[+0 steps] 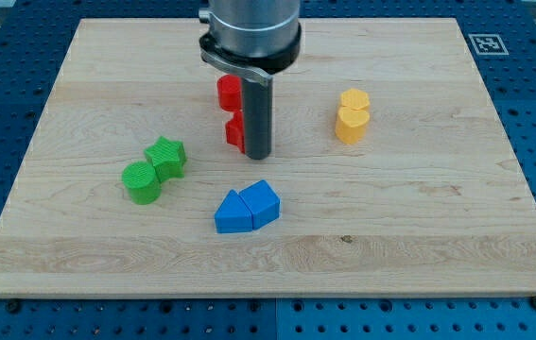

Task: Push the red star into the red circle

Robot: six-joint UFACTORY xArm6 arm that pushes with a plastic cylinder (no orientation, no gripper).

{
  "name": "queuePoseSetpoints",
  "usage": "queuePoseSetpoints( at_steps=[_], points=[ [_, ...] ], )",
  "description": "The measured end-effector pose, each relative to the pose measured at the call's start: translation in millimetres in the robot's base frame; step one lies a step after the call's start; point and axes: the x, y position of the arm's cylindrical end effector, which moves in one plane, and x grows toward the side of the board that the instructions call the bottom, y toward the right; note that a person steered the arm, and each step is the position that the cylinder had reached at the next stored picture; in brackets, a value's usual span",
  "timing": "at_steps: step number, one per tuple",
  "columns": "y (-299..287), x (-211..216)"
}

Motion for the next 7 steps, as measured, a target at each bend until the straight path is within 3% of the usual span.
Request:
queuePoseSetpoints(
  at_steps=[2,3,5,6,7],
  points=[
    [-24.9,-58.1],
    [-28.8,-56.7],
    [43.7,-3.5],
    [102.0,25.9],
    [197.4,50.7]
  ],
)
